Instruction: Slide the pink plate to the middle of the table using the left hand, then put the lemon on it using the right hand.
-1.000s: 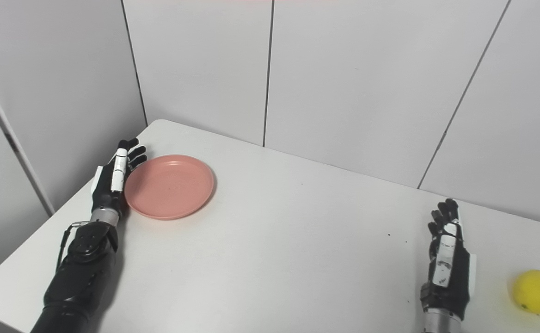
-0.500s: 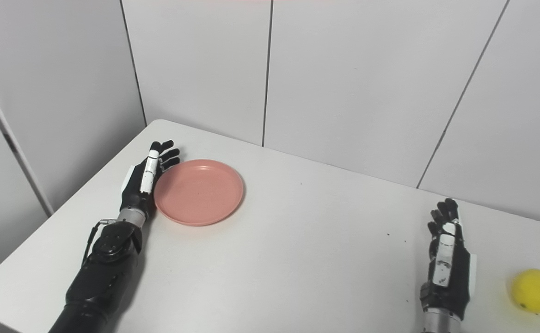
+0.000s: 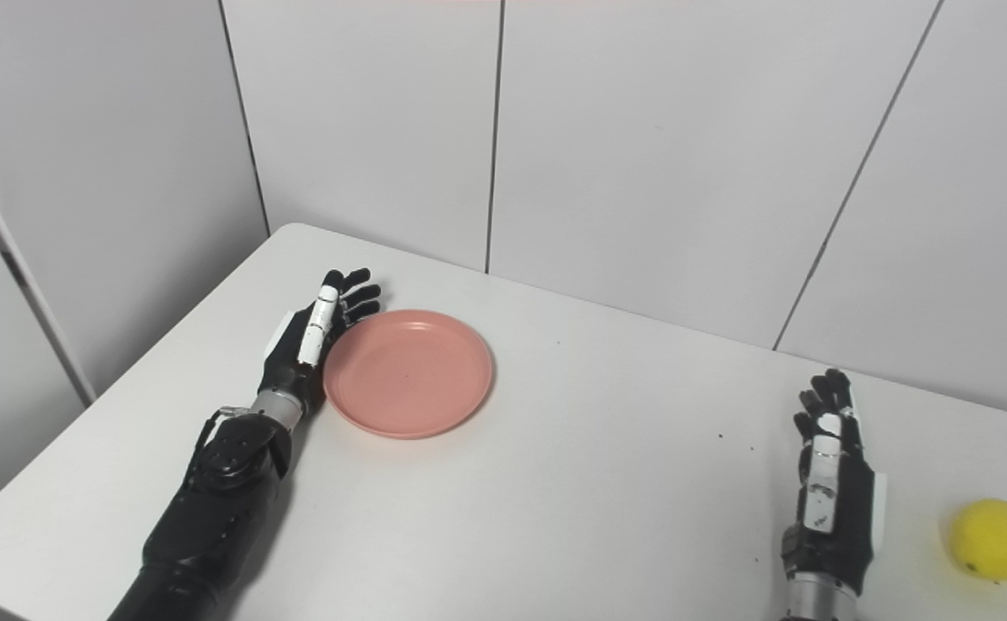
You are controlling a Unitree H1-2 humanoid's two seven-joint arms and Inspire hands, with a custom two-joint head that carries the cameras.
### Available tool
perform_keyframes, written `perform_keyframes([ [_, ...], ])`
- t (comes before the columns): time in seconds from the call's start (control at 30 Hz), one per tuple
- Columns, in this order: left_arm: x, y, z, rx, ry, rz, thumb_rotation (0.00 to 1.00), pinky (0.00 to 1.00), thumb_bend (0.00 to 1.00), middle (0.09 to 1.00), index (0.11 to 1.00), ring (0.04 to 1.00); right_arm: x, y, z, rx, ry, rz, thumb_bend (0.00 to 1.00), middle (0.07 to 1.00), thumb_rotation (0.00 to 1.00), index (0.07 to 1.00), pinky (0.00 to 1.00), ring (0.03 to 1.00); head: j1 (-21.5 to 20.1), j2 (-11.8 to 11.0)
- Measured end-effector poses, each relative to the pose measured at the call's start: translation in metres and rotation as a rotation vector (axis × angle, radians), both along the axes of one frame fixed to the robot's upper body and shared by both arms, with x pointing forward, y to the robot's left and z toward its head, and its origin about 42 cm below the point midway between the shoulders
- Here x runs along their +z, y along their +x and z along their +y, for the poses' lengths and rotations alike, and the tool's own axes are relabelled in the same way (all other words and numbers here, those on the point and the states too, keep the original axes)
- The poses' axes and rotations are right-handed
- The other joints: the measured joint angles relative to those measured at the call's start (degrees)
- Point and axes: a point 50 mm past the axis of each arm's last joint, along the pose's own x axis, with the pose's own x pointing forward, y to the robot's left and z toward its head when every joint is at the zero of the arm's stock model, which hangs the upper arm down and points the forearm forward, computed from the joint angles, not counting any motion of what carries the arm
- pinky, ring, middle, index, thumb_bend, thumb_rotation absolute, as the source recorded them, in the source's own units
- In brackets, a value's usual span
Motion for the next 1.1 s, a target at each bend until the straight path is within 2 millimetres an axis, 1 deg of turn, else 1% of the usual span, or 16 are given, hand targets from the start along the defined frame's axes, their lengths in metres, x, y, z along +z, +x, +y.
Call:
perform_keyframes([
  [0.1, -0.001, 0.001, -0.008, -0.022, -0.008, -0.001, 1.00, 0.87, 0.71, 0.870, 0.858, 0.877, 0.001, 0.000, 0.001, 0.001, -0.011, -0.003, 0.67, 0.922, 0.95, 0.914, 0.94, 0.921, -0.70, 0.18],
  [0.27, -0.001, 0.003, -0.023, -0.062, -0.020, -0.002, 1.00, 0.87, 0.67, 0.872, 0.861, 0.877, 0.002, -0.001, 0.002, -0.002, -0.008, -0.006, 0.65, 0.920, 0.96, 0.909, 0.94, 0.921, -2.20, 0.62],
  [0.37, -0.002, 0.004, -0.031, -0.083, -0.018, 0.000, 1.00, 0.88, 0.67, 0.874, 0.863, 0.879, 0.002, -0.001, 0.002, -0.002, -0.007, -0.005, 0.66, 0.935, 0.98, 0.923, 0.95, 0.931, -3.68, 1.05],
  [0.43, -0.003, 0.004, -0.036, -0.091, -0.025, 0.000, 1.00, 0.88, 0.67, 0.876, 0.863, 0.880, 0.002, -0.001, 0.003, 0.000, -0.006, -0.002, 0.66, 0.938, 0.98, 0.927, 0.96, 0.934, -3.69, 1.05],
  [0.47, -0.003, 0.004, -0.038, -0.093, -0.028, 0.001, 1.00, 0.88, 0.67, 0.879, 0.864, 0.884, 0.002, -0.002, 0.004, 0.002, -0.006, -0.001, 0.67, 0.938, 0.98, 0.927, 0.96, 0.933, -5.61, 1.58],
  [0.57, -0.003, 0.004, -0.043, -0.103, -0.044, 0.002, 1.00, 0.89, 0.67, 0.886, 0.868, 0.890, 0.002, -0.003, 0.009, 0.008, -0.010, 0.003, 0.68, 0.935, 0.97, 0.924, 0.95, 0.929, -6.77, 1.93],
  [0.6, -0.003, 0.004, -0.045, -0.109, -0.048, 0.003, 1.00, 0.90, 0.67, 0.888, 0.870, 0.892, 0.002, -0.003, 0.010, 0.009, -0.010, 0.004, 0.68, 0.934, 0.97, 0.923, 0.95, 0.927, -8.07, 2.19],
  [0.63, -0.003, 0.004, -0.047, -0.116, -0.053, 0.004, 1.00, 0.90, 0.67, 0.889, 0.871, 0.895, 0.002, -0.003, 0.011, 0.009, -0.007, 0.005, 0.68, 0.932, 0.97, 0.920, 0.96, 0.928, -8.09, 2.20],
  [0.67, -0.003, 0.004, -0.051, -0.131, -0.061, 0.003, 1.00, 0.90, 0.67, 0.890, 0.872, 0.896, 0.002, -0.003, 0.013, 0.010, -0.004, 0.006, 0.68, 0.932, 0.98, 0.921, 0.96, 0.932, -9.22, 2.55],
  [0.73, -0.003, 0.005, -0.061, -0.157, -0.071, 0.001, 1.00, 0.89, 0.67, 0.891, 0.874, 0.898, 0.002, -0.003, 0.017, 0.016, -0.006, 0.009, 0.69, 0.937, 0.99, 0.928, 0.97, 0.941, -9.40, 2.64],
  [0.8, -0.002, 0.005, -0.069, -0.173, -0.083, 0.001, 1.00, 0.89, 0.66, 0.893, 0.876, 0.899, 0.002, -0.003, 0.021, 0.028, -0.021, 0.021, 0.70, 0.941, 1.00, 0.933, 0.97, 0.946, -12.29, 3.60],
  [0.83, -0.002, 0.005, -0.073, -0.181, -0.088, 0.005, 1.00, 0.89, 0.65, 0.895, 0.878, 0.901, 0.001, -0.003, 0.024, 0.034, -0.027, 0.031, 0.69, 0.944, 1.00, 0.937, 0.98, 0.951, -12.30, 3.60],
  [0.9, -0.001, 0.005, -0.079, -0.189, -0.100, 0.009, 1.00, 0.89, 0.65, 0.897, 0.881, 0.905, 0.001, -0.004, 0.029, 0.037, -0.034, 0.053, 0.69, 0.951, 1.00, 0.944, 0.99, 0.960, -14.84, 4.22],
  [0.97, 0.000, 0.005, -0.081, -0.192, -0.106, 0.013, 1.00, 0.89, 0.63, 0.895, 0.880, 0.902, 0.001, -0.005, 0.032, 0.036, -0.038, 0.062, 0.69, 0.949, 1.00, 0.942, 0.99, 0.960, -14.85, 4.22],
  [1.03, 0.001, 0.005, -0.082, -0.193, -0.106, 0.016, 1.00, 0.89, 0.63, 0.894, 0.882, 0.901, 0.001, -0.005, 0.034, 0.036, -0.044, 0.066, 0.70, 0.951, 1.00, 0.944, 0.99, 0.963, -17.04, 4.74],
  [1.1, 0.001, 0.005, -0.082, -0.191, -0.106, 0.017, 1.00, 0.90, 0.63, 0.894, 0.884, 0.900, 0.001, -0.005, 0.036, 0.038, -0.046, 0.071, 0.71, 0.952, 1.00, 0.945, 0.99, 0.965, -18.01, 5.01],
])
